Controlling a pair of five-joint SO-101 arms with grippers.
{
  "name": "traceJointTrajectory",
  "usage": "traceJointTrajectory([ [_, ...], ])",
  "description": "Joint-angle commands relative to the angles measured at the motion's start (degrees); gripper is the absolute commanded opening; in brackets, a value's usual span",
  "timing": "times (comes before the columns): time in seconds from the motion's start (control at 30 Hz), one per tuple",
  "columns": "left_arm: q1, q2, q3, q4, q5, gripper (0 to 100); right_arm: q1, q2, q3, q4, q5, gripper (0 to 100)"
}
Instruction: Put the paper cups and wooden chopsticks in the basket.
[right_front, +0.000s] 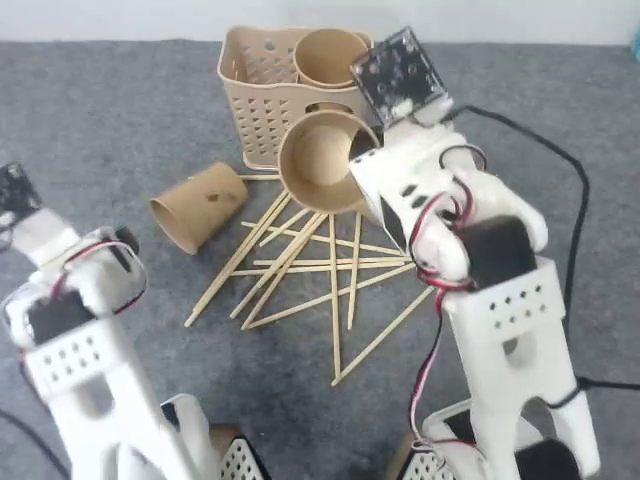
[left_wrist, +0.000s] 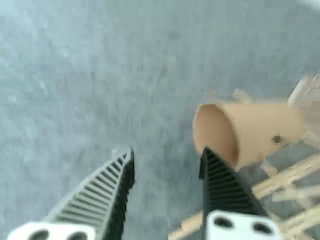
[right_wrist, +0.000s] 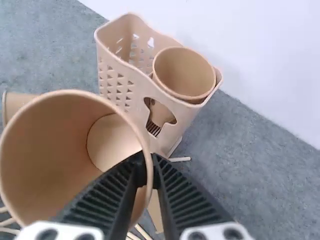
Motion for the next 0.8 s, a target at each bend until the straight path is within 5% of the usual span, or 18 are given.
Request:
traceJointTrajectory([
  [0.0,0.4,12.8,-7.4,-1.4,1.5,22,0.5,0.6,-4.6,-0.3,-1.2,0.8],
  [0.3,3.5,28.6,-15.9,-1.1,3.8,22,5.6,6.0,-12.1,-11.9,2.5,0.8],
  [0.77,6.9,27.1,-16.2,-0.5,5.8,22,8.4,47.3,-54.0,-11.1,-0.8,0.8],
])
